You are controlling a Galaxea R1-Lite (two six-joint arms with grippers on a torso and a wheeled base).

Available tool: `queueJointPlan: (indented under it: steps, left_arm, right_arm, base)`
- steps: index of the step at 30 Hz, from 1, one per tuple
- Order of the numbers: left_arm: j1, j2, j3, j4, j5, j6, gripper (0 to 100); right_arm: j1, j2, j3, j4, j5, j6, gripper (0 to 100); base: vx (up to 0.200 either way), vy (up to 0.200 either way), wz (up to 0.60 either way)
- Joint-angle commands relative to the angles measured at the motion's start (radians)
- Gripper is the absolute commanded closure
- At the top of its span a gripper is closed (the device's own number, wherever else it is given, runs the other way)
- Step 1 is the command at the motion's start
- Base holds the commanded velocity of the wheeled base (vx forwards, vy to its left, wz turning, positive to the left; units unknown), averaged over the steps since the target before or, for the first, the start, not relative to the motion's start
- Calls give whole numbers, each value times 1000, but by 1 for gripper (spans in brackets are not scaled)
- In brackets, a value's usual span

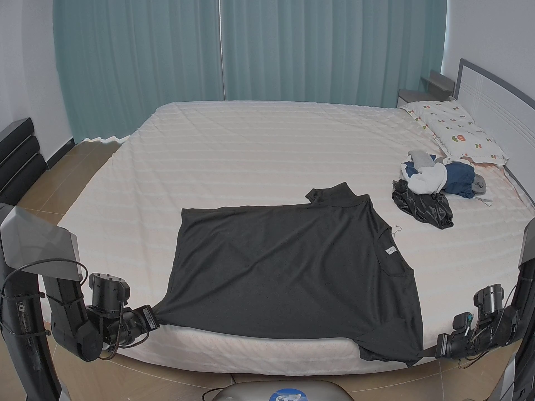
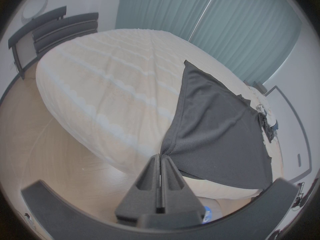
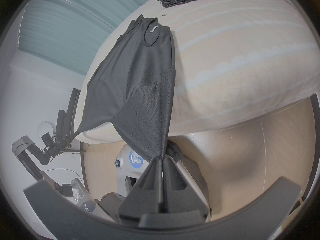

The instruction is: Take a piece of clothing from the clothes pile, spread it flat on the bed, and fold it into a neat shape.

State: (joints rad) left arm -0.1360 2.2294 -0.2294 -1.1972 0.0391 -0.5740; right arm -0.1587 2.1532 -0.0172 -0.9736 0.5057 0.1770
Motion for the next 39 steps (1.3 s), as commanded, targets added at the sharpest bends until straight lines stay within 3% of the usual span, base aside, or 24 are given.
queueJointPlan:
  steps: [1,26,39]
  left_arm:
    - [-5,-7,21,-2,33,20,100]
    - [-45,-17,189,1,123,258,100]
    - [-62,-16,219,8,140,287,100]
  right_arm:
    - [13,-67,17,36,-9,-4,100]
    - [67,-153,17,265,-85,-30,100]
    - [67,-257,17,331,-85,-34,100]
  base:
    - [0,0,0]
    - [0,0,0]
    - [0,0,0]
